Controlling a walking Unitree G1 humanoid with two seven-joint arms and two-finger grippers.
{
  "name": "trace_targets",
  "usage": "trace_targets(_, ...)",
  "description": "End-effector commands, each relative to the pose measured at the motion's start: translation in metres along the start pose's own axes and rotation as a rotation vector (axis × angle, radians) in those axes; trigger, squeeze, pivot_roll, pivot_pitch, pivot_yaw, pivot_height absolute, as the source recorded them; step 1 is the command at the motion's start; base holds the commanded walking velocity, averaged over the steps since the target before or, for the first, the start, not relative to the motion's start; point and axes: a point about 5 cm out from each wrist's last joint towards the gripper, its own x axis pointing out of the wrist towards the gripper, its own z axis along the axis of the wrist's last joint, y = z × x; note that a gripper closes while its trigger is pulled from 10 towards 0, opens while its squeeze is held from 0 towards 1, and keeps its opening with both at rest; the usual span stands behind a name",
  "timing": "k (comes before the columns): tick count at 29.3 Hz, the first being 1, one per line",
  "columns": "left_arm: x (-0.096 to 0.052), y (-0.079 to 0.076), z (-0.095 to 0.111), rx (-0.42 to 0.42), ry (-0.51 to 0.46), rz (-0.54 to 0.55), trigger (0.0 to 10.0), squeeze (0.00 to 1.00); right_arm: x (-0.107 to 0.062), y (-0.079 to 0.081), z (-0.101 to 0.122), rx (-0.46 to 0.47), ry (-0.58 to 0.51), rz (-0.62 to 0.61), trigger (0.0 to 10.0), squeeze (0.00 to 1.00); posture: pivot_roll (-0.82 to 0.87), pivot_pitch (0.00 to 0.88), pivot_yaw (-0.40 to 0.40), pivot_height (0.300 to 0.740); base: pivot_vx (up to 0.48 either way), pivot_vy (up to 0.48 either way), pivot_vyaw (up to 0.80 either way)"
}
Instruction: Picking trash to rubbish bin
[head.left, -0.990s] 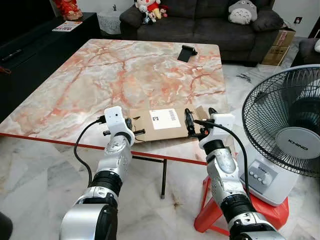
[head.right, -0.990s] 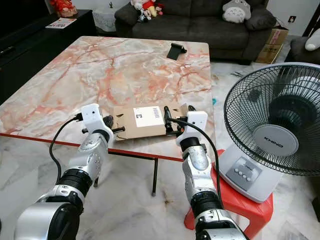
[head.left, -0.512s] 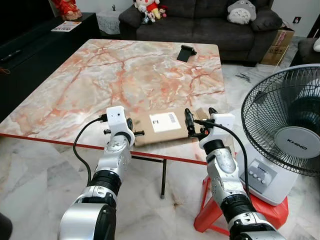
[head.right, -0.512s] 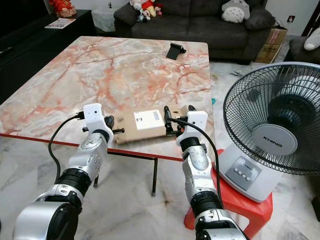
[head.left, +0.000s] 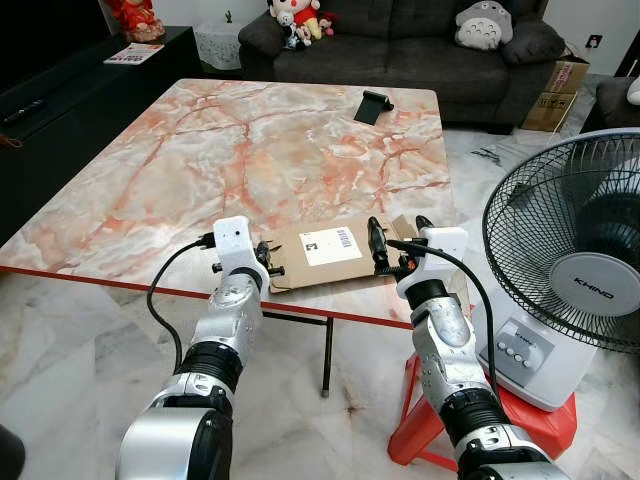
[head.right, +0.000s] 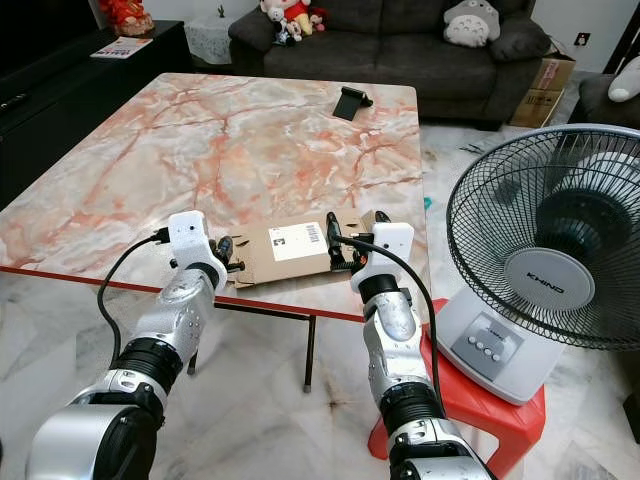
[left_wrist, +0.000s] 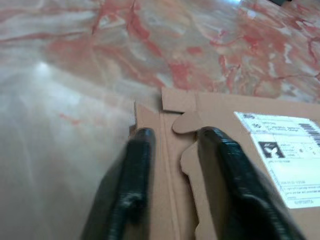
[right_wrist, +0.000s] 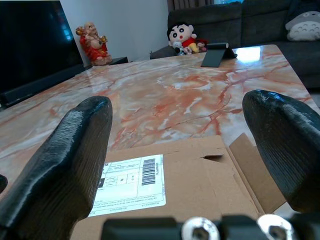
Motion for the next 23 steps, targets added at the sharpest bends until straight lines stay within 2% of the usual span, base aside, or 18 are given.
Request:
trace_targets(1,-0.001,0.003,-0.003,-0.024,0.017,0.004,10.0,1.00,0.004,0.002,0.005,0.011,-0.012,0.005,10.0,0.00,-0.10,0.009,0.034,0.740,0.000,0.000,0.00)
trace_targets(8,0.000,0.010,-0.002,0.014,0.038,0.030,10.0,1.00,0.003,0.002,0.004,0.012,-0.010,0.002,10.0,0.00,-0.10,0.011,0.035,0.740,0.000,0.000,0.00)
trace_targets(9,0.000,0.012,-0.001,0.011,0.040,0.038,10.0,0.00,0.003,0.002,0.004,0.012,-0.011,0.002,10.0,0.00,-0.10,0.011,0.035,0.740,0.000,0.000,0.00)
trace_targets(14,0.000,0.013,0.004,-0.003,0.029,0.034,10.0,0.00,0.003,0.002,0.004,0.013,-0.011,0.002,10.0,0.00,-0.09,0.014,0.035,0.740,0.000,0.000,0.00)
trace_targets(23,0.000,0.009,-0.007,-0.006,0.104,0.019,10.0,0.00,0.002,0.002,0.003,0.013,-0.010,0.002,10.0,0.00,-0.10,0.016,0.035,0.740,0.000,0.000,0.00)
